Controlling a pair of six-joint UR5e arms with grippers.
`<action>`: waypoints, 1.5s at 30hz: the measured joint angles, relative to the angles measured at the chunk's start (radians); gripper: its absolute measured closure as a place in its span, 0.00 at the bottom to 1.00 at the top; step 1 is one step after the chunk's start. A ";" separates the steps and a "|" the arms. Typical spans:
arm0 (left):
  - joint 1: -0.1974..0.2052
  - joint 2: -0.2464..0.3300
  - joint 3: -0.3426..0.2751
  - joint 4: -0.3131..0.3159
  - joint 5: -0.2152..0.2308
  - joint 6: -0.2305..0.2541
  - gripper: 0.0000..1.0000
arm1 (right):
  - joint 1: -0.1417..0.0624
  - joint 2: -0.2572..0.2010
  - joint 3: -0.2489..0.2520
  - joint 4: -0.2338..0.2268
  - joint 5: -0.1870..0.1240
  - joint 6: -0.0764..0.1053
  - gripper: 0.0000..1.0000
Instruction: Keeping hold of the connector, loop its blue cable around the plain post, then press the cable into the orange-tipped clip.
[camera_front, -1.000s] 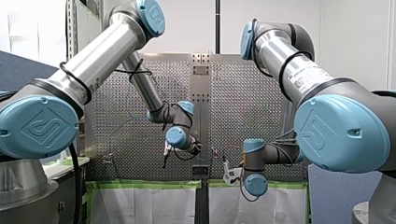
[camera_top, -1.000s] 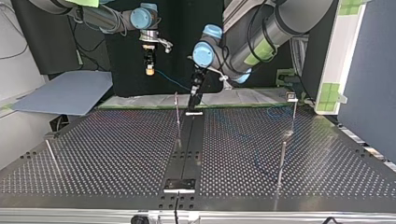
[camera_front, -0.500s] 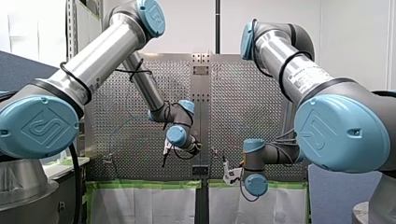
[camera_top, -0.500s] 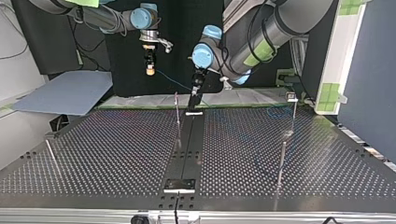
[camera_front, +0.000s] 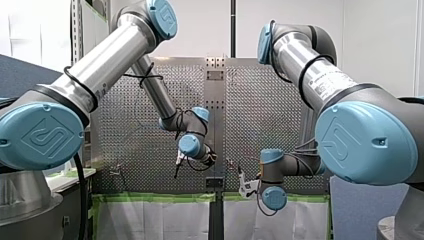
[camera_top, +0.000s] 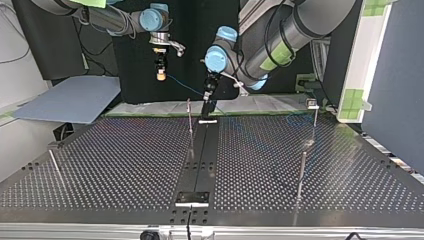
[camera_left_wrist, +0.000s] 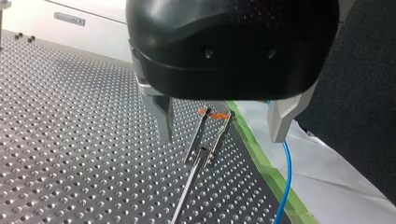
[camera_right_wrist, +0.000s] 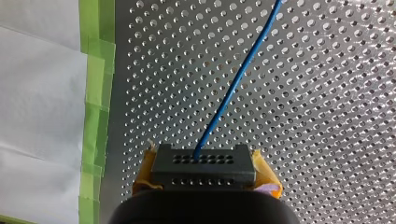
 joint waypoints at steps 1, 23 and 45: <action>0.000 0.000 0.000 0.001 -0.002 0.001 0.02 | 0.000 0.000 0.000 0.000 0.000 0.000 1.00; 0.017 0.000 0.000 0.008 0.001 0.000 0.02 | 0.000 0.000 0.000 0.000 -0.001 -0.002 1.00; 0.006 0.001 -0.096 -0.009 -0.075 0.089 0.02 | -0.001 0.000 -0.010 -0.007 -0.103 -0.012 1.00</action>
